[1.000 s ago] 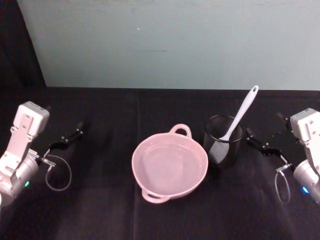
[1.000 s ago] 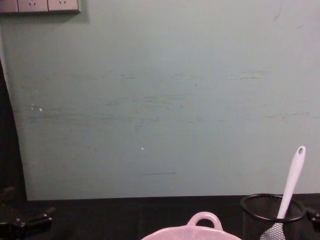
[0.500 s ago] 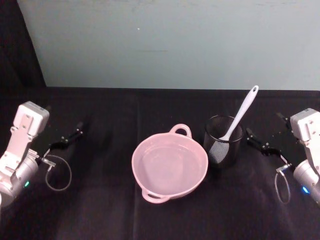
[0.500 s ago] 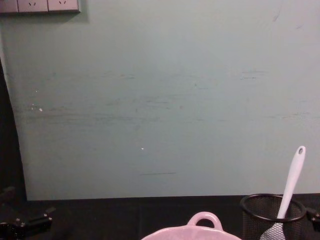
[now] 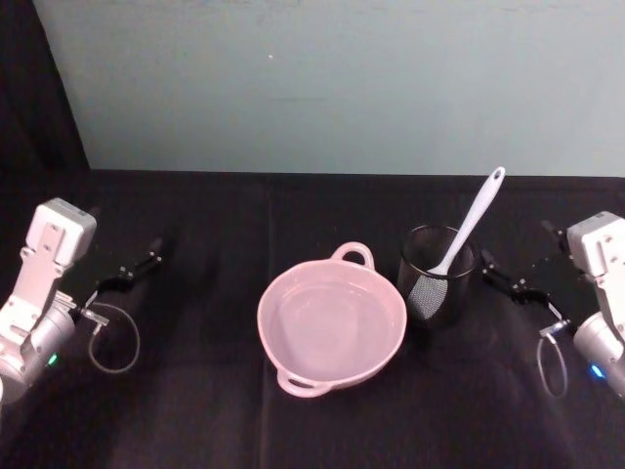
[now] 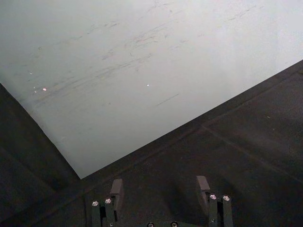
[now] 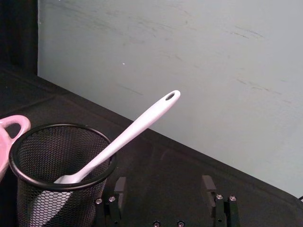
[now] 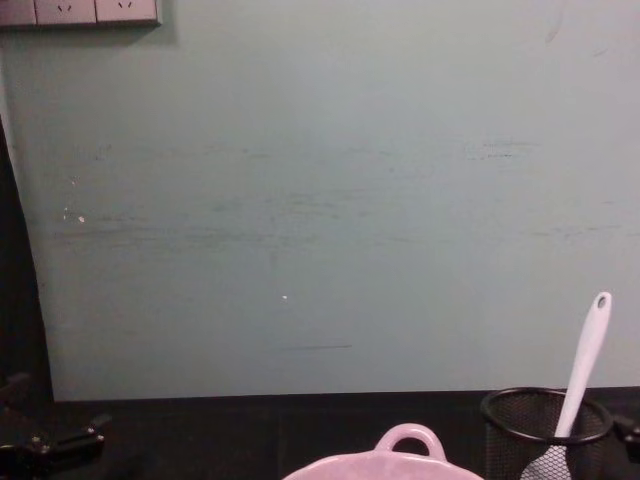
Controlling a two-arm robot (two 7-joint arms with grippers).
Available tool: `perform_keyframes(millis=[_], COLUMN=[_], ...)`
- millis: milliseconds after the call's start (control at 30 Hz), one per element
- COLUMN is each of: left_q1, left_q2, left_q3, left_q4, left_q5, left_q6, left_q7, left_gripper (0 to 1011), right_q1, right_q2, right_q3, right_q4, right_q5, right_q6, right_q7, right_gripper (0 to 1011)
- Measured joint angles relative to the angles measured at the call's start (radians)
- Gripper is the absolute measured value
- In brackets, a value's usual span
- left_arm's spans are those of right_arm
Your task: Use the one hand to pick up the spoon and stir the clear water in the bowl.
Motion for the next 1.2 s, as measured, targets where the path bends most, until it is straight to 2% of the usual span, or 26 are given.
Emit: perform_keyframes(millis=[133, 267, 300, 333, 400, 433, 500, 533, 567, 633, 667, 700, 733, 833, 867, 933, 967, 1200], left_q1=[0.0, 0.0, 0.0, 0.0, 0.0, 0.0, 0.0, 0.0, 0.0, 0.0, 0.0, 0.0, 0.0, 0.0, 0.0, 0.0, 0.0, 0.0], left_q2=[0.0, 0.0, 0.0, 0.0, 0.0, 0.0, 0.0, 0.0, 0.0, 0.0, 0.0, 0.0, 0.0, 0.0, 0.0, 0.0, 0.0, 0.0], left_q3=[0.0, 0.0, 0.0, 0.0, 0.0, 0.0, 0.0, 0.0, 0.0, 0.0, 0.0, 0.0, 0.0, 0.0, 0.0, 0.0, 0.0, 0.0], left_q4=[0.0, 0.0, 0.0, 0.0, 0.0, 0.0, 0.0, 0.0, 0.0, 0.0, 0.0, 0.0, 0.0, 0.0, 0.0, 0.0, 0.0, 0.0], left_q5=[0.0, 0.0, 0.0, 0.0, 0.0, 0.0, 0.0, 0.0, 0.0, 0.0, 0.0, 0.0, 0.0, 0.0, 0.0, 0.0, 0.0, 0.0], left_q6=[0.0, 0.0, 0.0, 0.0, 0.0, 0.0, 0.0, 0.0, 0.0, 0.0, 0.0, 0.0, 0.0, 0.0, 0.0, 0.0, 0.0, 0.0], left_q7=[0.0, 0.0, 0.0, 0.0, 0.0, 0.0, 0.0, 0.0, 0.0, 0.0, 0.0, 0.0, 0.0, 0.0, 0.0, 0.0, 0.0, 0.0], left_gripper=[1005, 1005, 1005, 1005, 1005, 1005, 1005, 1005, 1005, 1005, 1005, 1005, 1005, 1005, 1005, 1005, 1005, 1005], right_q1=[-0.015, -0.046, -0.06, -0.06, -0.087, -0.087, -0.111, -0.111, -0.122, -0.128, -0.132, -0.132, -0.132, -0.127, -0.116, -0.102, -0.087, -0.018], right_q2=[0.008, 0.024, 0.028, 0.028, 0.032, 0.032, 0.033, 0.033, 0.031, 0.028, 0.025, 0.023, 0.019, 0.009, 0.0, -0.01, -0.019, -0.051], right_q3=[0.02, 0.054, 0.07, 0.07, 0.105, 0.105, 0.144, 0.144, 0.169, 0.192, 0.214, 0.223, 0.24, 0.261, 0.273, 0.28, 0.282, 0.261], right_q4=[-0.001, -0.019, -0.028, -0.028, -0.051, -0.051, -0.075, -0.075, -0.088, -0.097, -0.102, -0.104, -0.107, -0.106, -0.098, -0.083, -0.067, 0.004], right_q5=[0.003, 0.029, 0.047, 0.047, 0.106, 0.106, 0.185, 0.185, 0.238, 0.294, 0.345, 0.368, 0.416, 0.485, 0.529, 0.567, 0.602, 0.721], right_q6=[-0.012, -0.022, -0.022, -0.022, -0.016, -0.016, 0.005, 0.005, 0.024, 0.052, 0.078, 0.094, 0.125, 0.173, 0.205, 0.237, 0.266, 0.338], right_q7=[0.011, 0.033, 0.043, 0.043, 0.073, 0.073, 0.115, 0.115, 0.142, 0.17, 0.198, 0.214, 0.244, 0.292, 0.323, 0.348, 0.372, 0.469], right_gripper=[1002, 1002, 1002, 1002, 1002, 1002, 1002, 1002, 1002, 1002, 1002, 1002, 1002, 1002, 1002, 1002, 1002, 1002])
